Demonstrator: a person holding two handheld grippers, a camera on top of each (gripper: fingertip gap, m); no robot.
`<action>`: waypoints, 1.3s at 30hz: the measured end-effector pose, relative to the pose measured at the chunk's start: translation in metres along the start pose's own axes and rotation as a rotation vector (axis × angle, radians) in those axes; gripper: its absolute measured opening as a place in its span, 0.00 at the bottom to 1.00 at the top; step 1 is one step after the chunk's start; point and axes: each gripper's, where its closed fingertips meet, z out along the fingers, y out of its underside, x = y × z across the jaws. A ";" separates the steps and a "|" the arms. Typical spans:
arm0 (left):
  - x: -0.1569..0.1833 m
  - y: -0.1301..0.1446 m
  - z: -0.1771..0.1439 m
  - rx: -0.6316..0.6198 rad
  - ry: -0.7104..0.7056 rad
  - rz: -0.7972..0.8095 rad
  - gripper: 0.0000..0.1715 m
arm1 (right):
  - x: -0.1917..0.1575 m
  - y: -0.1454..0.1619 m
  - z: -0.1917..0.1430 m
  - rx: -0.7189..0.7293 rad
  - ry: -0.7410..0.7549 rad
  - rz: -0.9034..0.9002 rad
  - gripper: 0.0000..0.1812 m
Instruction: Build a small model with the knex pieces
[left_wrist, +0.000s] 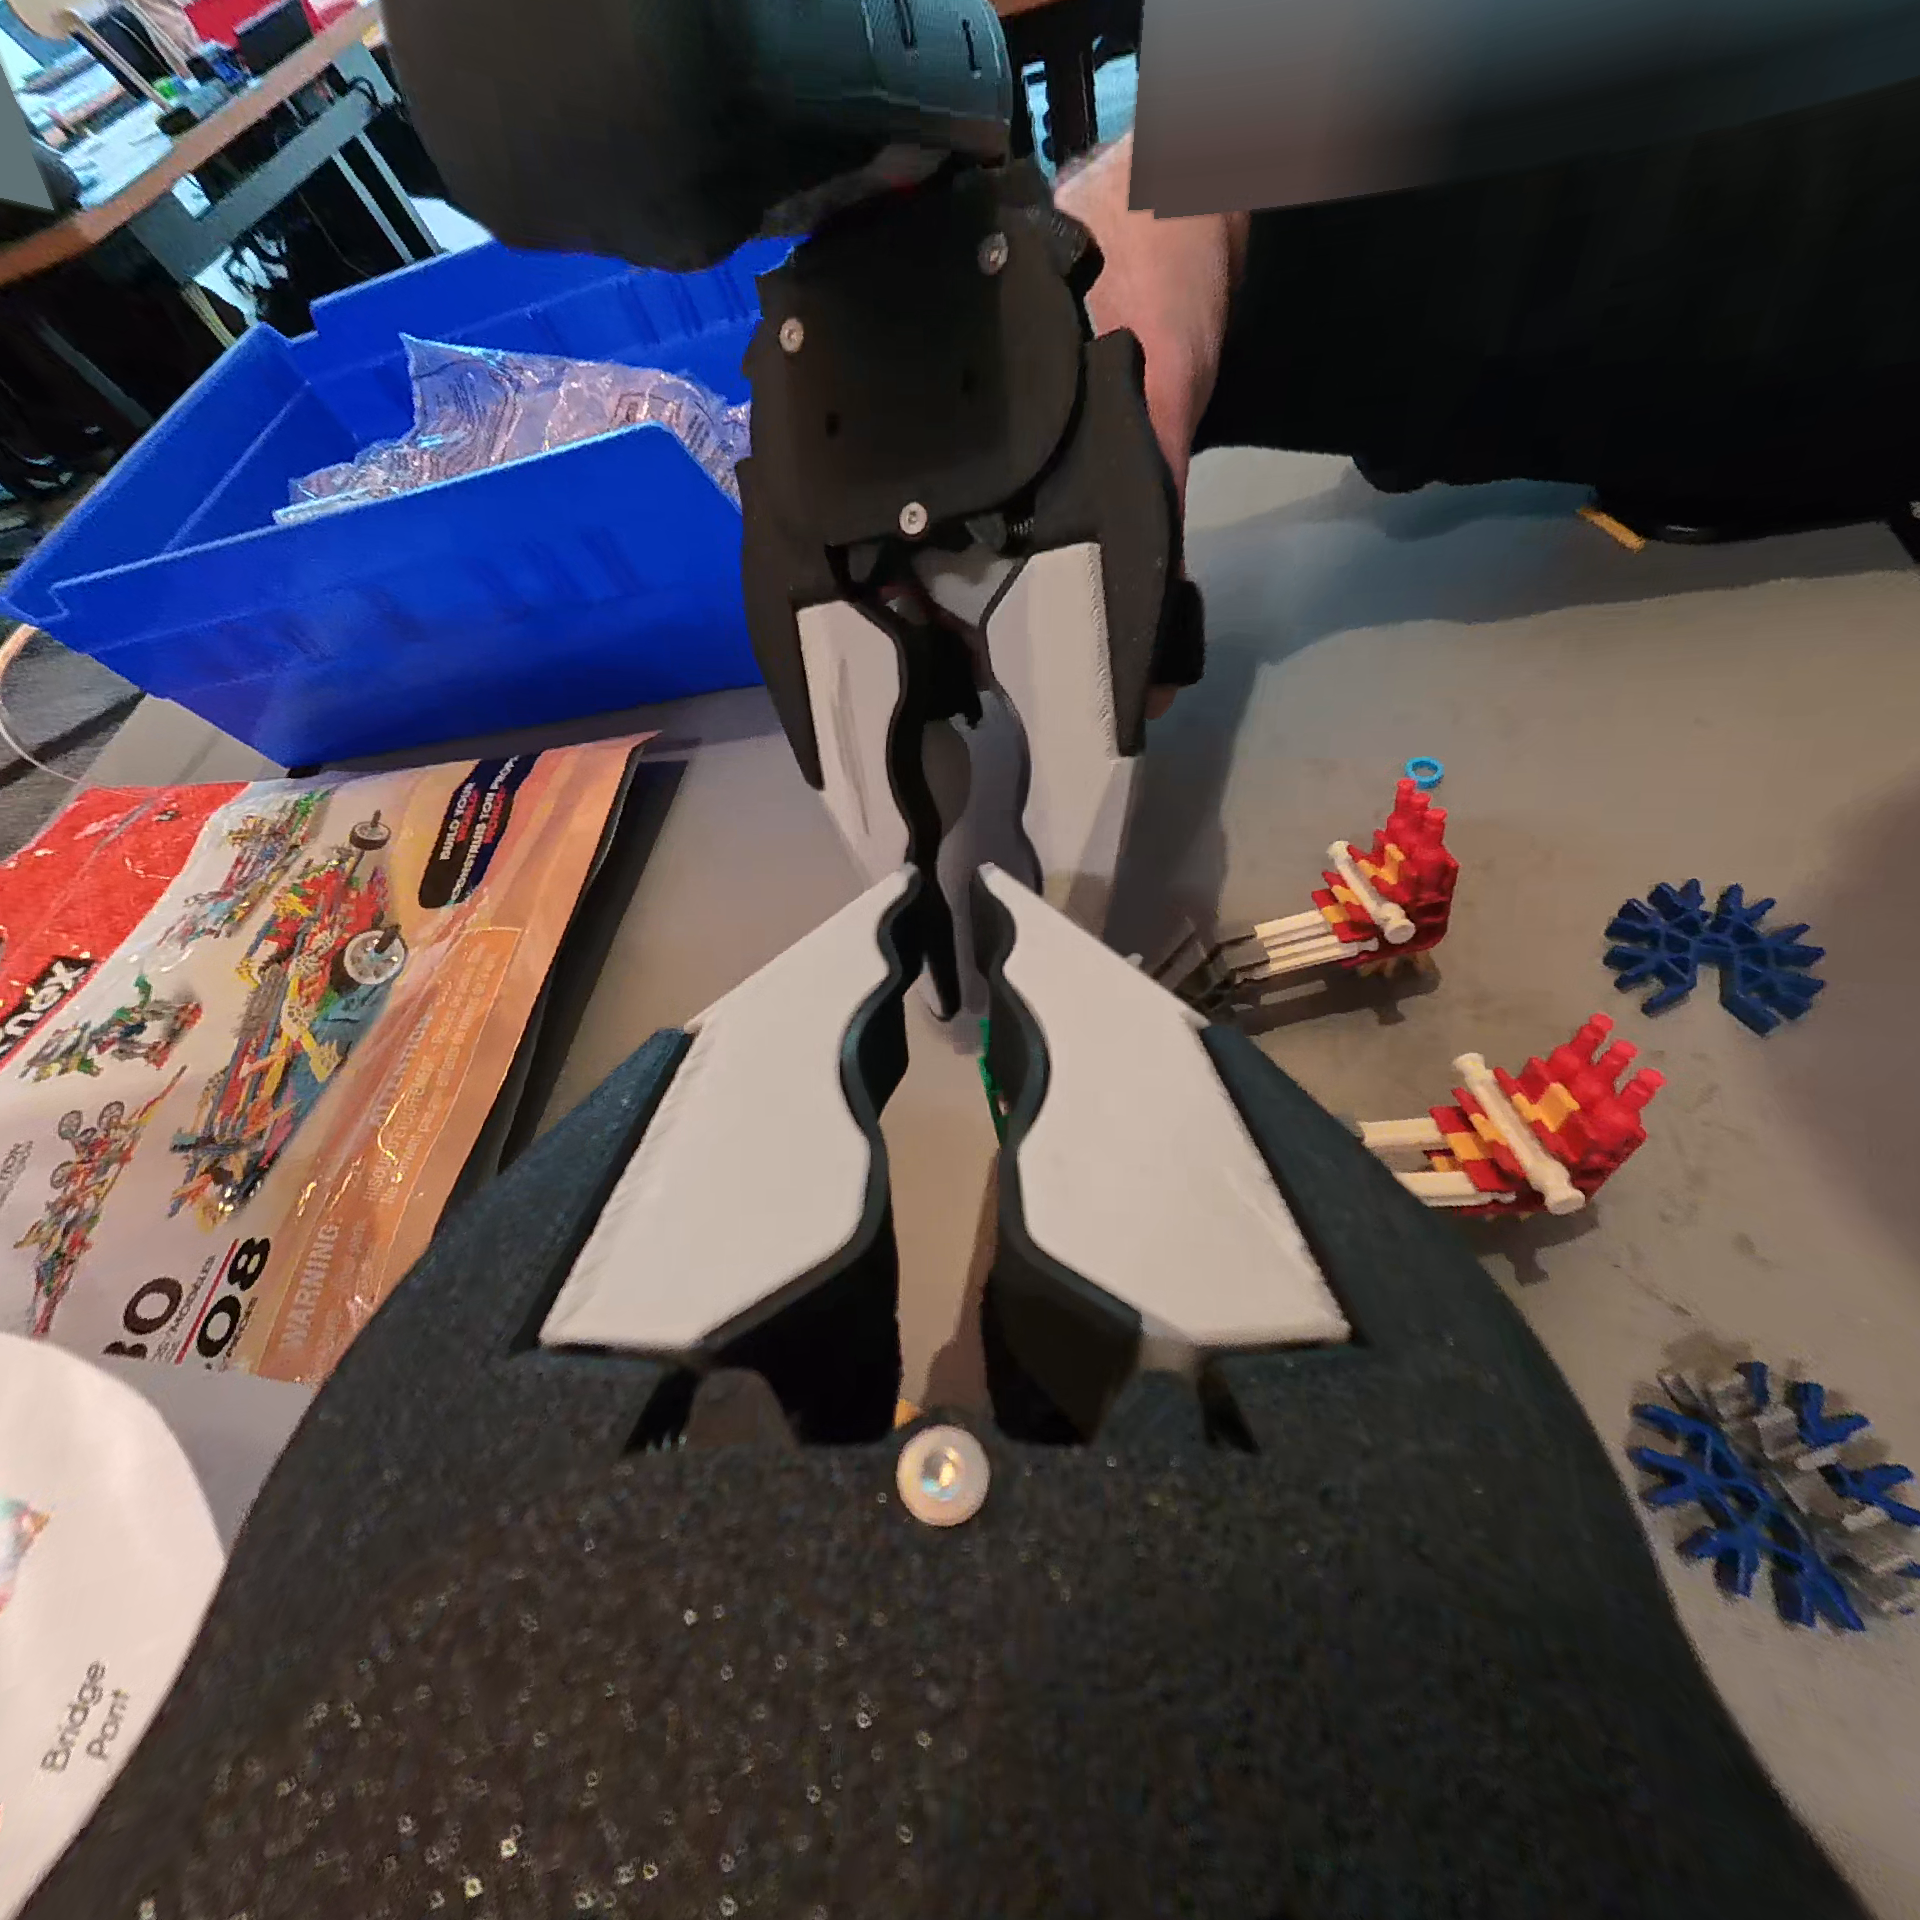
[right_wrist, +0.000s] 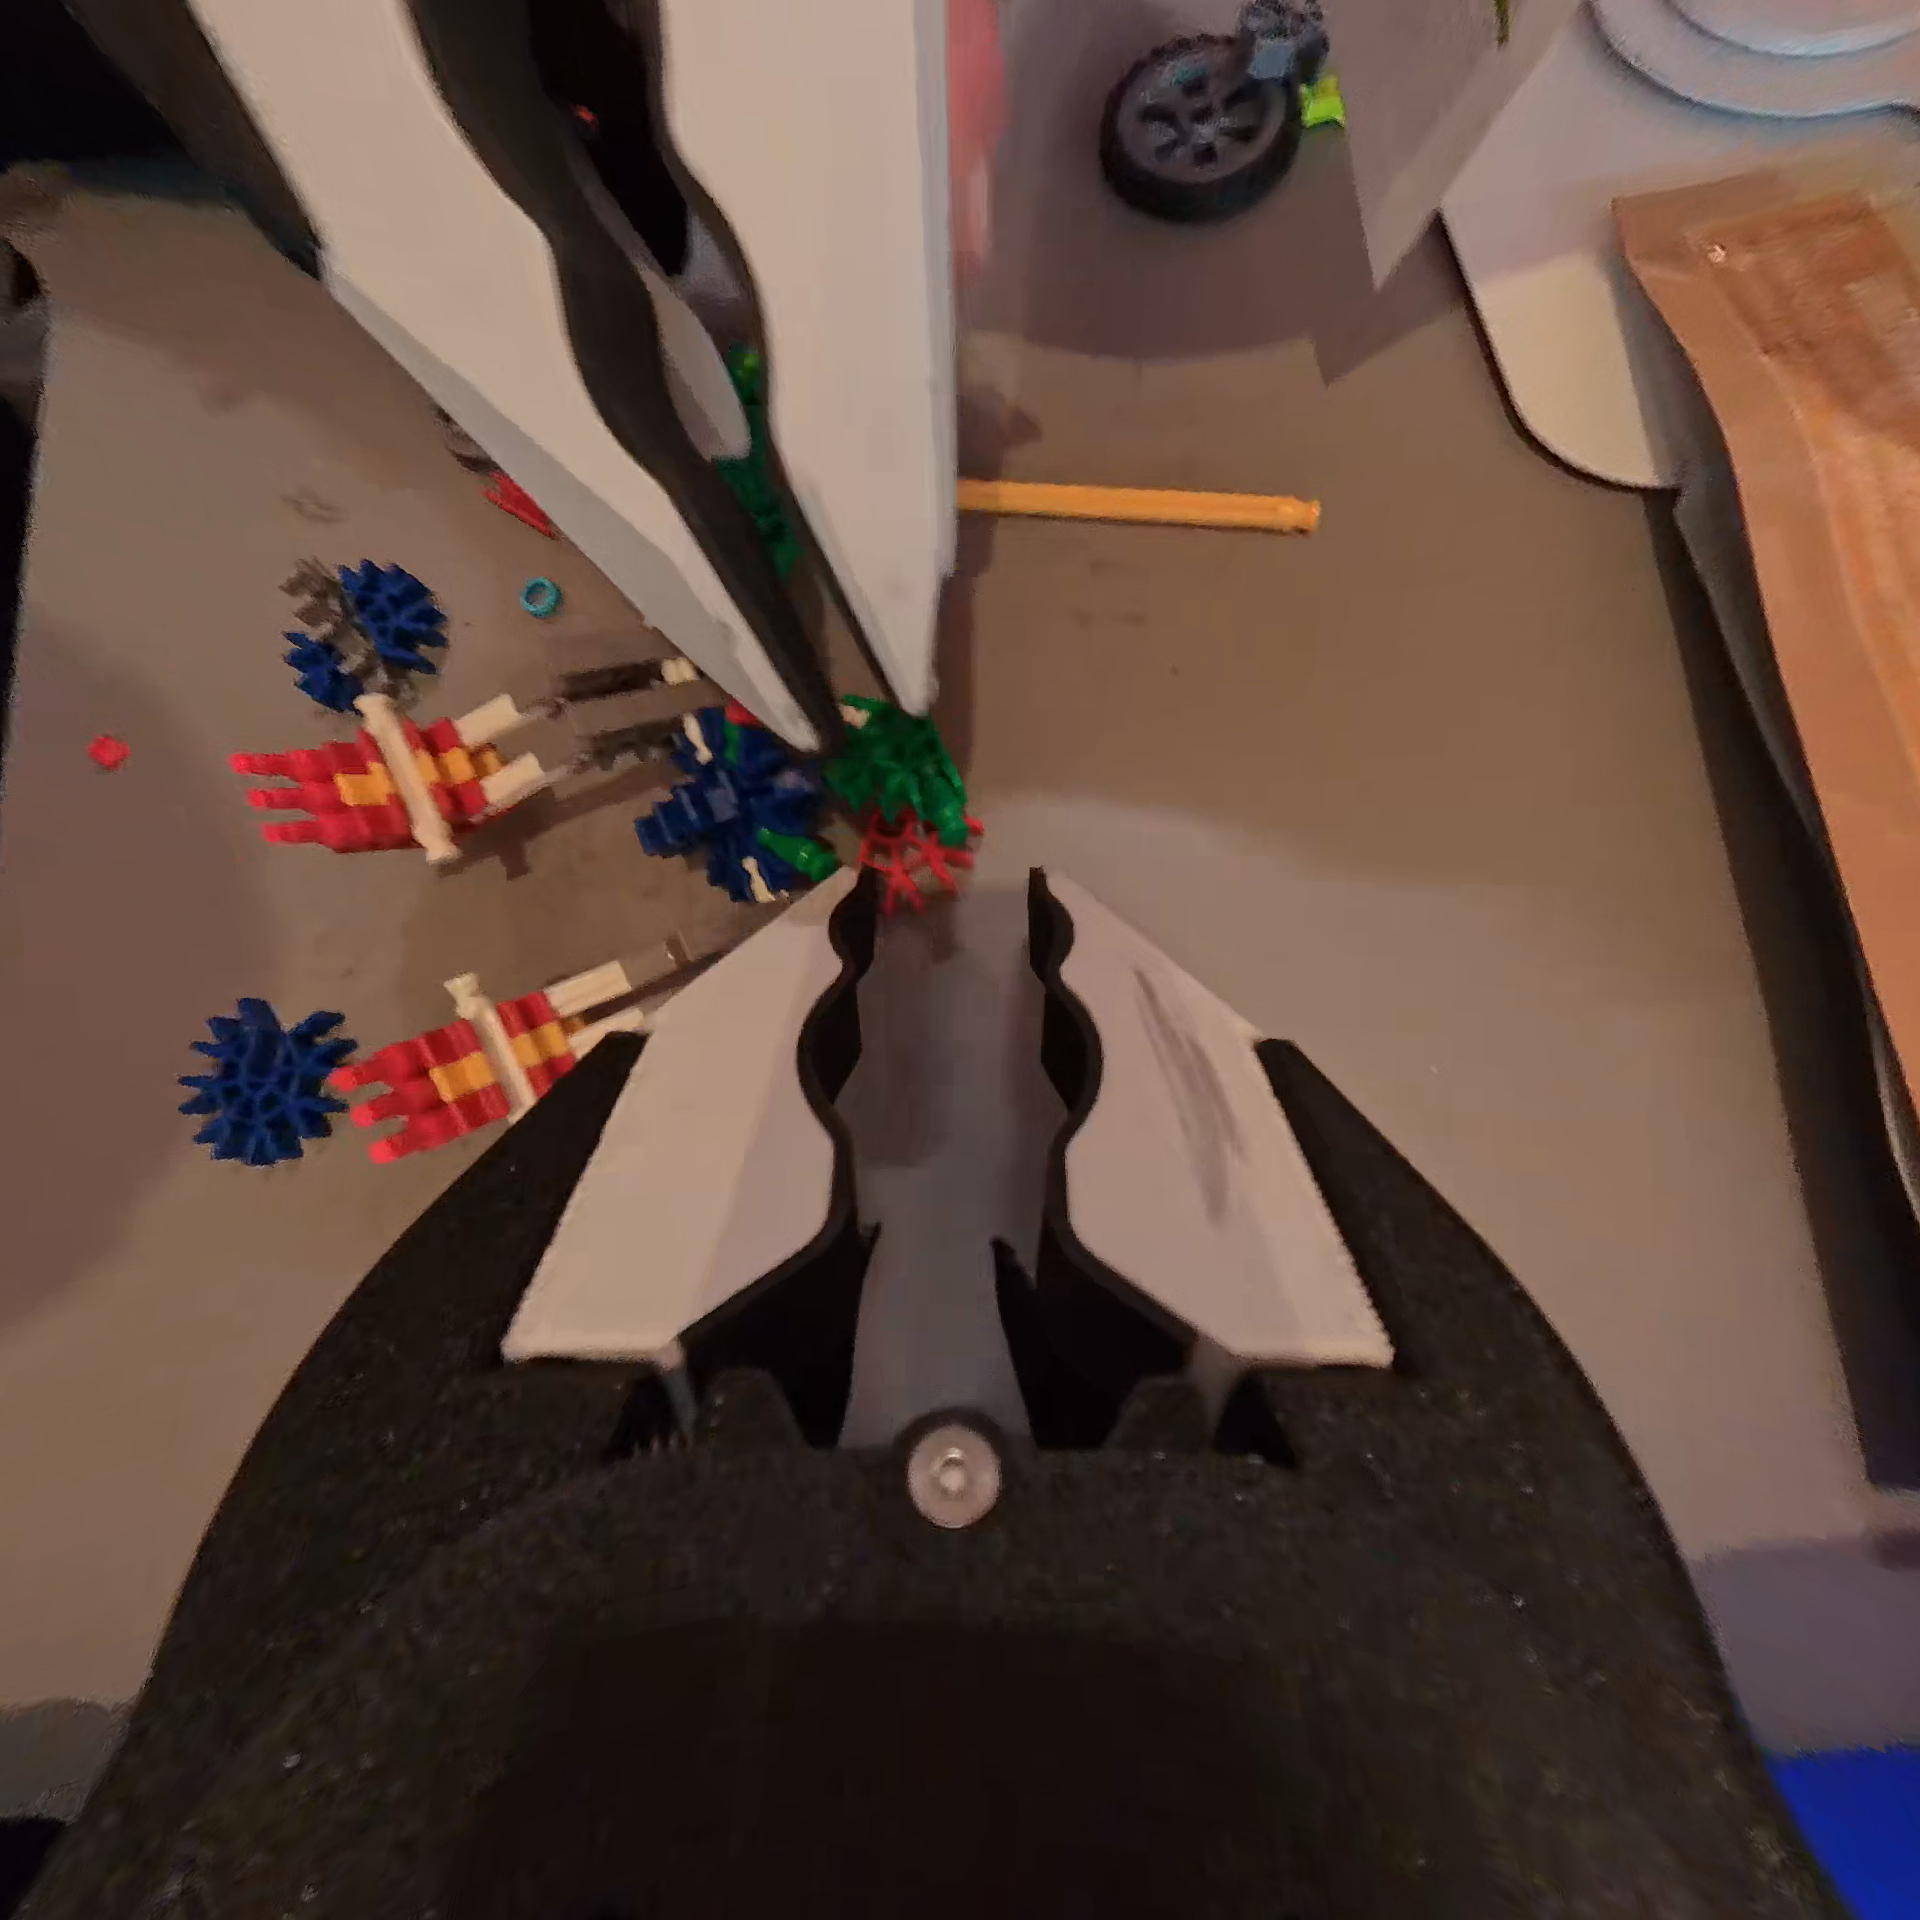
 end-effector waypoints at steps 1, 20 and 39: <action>0.001 0.002 0.000 -0.006 0.006 -0.004 0.04 | -0.002 -0.002 0.002 0.001 -0.007 -0.009 0.16; -0.019 0.019 0.000 -0.066 -0.042 -0.132 0.09 | 0.017 -0.015 -0.008 0.049 0.142 -0.063 0.13; -0.016 -0.003 0.000 0.204 0.236 -0.642 0.11 | 0.018 -0.057 -0.051 0.228 0.400 -0.387 0.13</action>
